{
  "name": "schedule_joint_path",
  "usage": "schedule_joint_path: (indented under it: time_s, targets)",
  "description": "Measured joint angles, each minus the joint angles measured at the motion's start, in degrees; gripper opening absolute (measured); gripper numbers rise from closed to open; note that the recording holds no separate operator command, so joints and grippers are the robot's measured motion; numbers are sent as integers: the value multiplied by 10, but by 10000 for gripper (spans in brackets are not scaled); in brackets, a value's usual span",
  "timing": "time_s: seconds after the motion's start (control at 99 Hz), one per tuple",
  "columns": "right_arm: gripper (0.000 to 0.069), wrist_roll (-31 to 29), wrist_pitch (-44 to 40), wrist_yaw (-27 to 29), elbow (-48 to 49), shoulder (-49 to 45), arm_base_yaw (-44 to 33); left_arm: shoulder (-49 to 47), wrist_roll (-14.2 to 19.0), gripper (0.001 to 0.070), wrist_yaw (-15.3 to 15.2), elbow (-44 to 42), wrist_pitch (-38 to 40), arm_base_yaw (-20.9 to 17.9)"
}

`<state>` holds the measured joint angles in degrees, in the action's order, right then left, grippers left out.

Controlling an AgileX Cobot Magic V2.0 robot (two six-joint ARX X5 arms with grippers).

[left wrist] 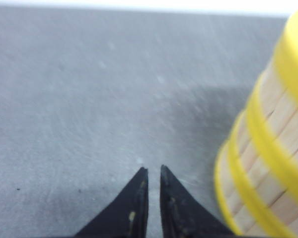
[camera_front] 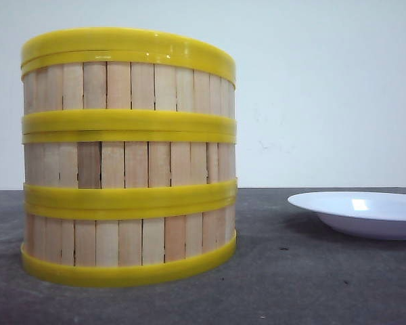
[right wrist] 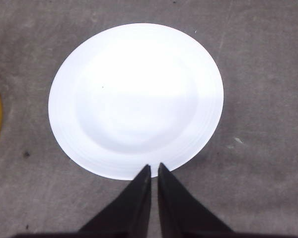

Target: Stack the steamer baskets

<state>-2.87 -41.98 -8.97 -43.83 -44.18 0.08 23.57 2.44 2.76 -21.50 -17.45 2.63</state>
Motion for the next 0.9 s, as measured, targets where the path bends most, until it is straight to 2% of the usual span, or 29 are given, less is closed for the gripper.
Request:
schedule_joint_path:
  time_s: [0.081, 0.172, 0.384, 0.899]
  targets:
    - [19, 0, 0, 0, 0, 0, 0, -64, 2, 15, -5, 71, 39, 0]
    - [19, 0, 0, 0, 0, 0, 0, -127, 14, 15, -25, 124, 43, 0]
    - [19, 0, 0, 0, 0, 0, 0, -232, 19, 15, -41, 179, 50, 0]
    - [19, 0, 13, 0, 0, 0, 0, -233, 18, 15, -40, 196, 69, 0]
